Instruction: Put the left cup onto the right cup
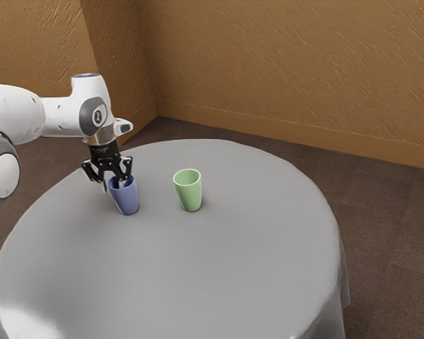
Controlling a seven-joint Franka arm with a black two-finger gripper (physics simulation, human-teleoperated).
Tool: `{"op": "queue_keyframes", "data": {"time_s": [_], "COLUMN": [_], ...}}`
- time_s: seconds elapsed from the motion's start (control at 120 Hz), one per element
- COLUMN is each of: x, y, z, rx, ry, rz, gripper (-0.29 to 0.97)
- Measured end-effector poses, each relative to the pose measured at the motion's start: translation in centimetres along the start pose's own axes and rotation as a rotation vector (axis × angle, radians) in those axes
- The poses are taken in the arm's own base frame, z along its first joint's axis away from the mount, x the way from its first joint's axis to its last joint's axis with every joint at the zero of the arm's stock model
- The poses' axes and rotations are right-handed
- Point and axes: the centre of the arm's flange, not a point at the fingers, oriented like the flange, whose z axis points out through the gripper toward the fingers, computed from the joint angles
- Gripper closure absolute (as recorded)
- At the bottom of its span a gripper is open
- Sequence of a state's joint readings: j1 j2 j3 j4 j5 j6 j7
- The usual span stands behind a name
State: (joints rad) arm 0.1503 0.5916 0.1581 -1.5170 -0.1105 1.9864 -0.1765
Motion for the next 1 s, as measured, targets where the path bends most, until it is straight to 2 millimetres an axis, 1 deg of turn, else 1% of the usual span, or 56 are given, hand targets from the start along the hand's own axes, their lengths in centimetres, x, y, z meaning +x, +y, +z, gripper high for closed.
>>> {"op": "queue_keyframes", "data": {"time_s": [0.333,0.825,1.0], "x": [-0.01,0.01,0.01], "y": [0.0,-0.08,-0.09], "z": [0.02,0.02,-0.03], "rx": [0.0,0.001,0.001], "ry": [0.0,0.0,0.001], "rz": [0.0,0.0,0.001], "gripper": [0.54,0.64,0.71]}}
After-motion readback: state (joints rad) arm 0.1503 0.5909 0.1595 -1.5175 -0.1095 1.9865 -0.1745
